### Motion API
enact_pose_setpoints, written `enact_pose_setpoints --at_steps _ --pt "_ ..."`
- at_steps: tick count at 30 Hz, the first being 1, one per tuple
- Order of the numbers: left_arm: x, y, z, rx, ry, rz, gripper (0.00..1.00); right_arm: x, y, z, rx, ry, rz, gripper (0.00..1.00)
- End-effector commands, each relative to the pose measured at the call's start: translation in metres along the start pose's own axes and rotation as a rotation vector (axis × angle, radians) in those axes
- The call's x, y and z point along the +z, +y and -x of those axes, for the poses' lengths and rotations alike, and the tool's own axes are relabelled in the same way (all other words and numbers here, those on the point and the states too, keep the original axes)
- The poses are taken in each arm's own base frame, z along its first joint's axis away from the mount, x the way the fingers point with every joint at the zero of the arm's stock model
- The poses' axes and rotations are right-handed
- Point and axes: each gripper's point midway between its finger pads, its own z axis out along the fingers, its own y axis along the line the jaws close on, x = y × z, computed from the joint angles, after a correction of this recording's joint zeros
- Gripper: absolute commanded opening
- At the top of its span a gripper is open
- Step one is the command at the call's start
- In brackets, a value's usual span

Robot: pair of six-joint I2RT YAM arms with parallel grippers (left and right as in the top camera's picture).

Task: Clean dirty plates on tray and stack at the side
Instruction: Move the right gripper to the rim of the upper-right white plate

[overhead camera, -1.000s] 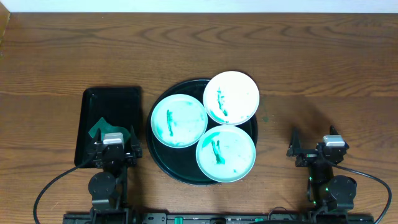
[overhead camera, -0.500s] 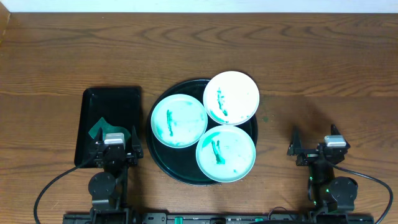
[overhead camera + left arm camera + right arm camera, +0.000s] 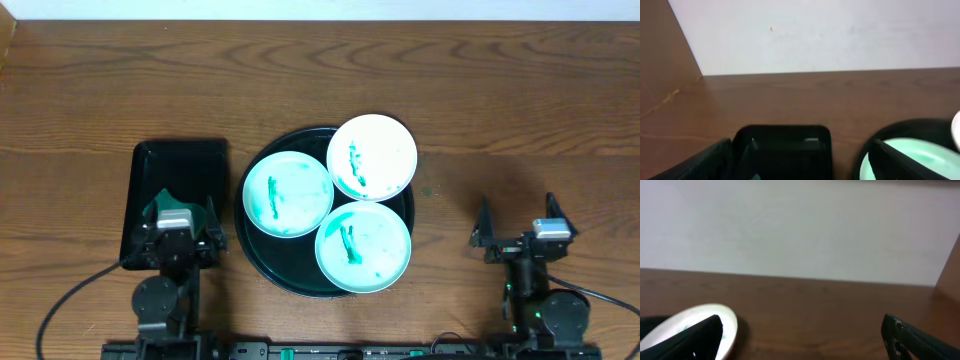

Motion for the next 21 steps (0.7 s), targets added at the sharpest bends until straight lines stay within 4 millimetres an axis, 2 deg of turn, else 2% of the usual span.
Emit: enact_pose_setpoints --at_steps 1,6,14,17,21 --pt "0.001 -0.001 0.023 -0.043 0.01 -0.016 0.87 0.001 0.006 0.025 -0.034 -0.006 0.035 0.99" --pt "0.01 -0.006 0.04 -0.042 0.145 -0.051 0.87 0.018 0.013 0.035 -0.028 0.095 0.087 0.99" --pt "0.038 -0.01 0.073 -0.038 0.422 -0.092 0.87 0.067 0.032 0.053 0.029 0.361 0.218 0.99" --pt "0.052 -0.009 0.092 -0.032 0.522 -0.097 0.87 0.09 0.044 0.048 0.089 0.535 0.286 0.99" --pt "0.061 -0.012 0.096 -0.033 0.649 -0.113 0.87 0.101 0.056 0.033 0.149 0.736 0.353 0.99"
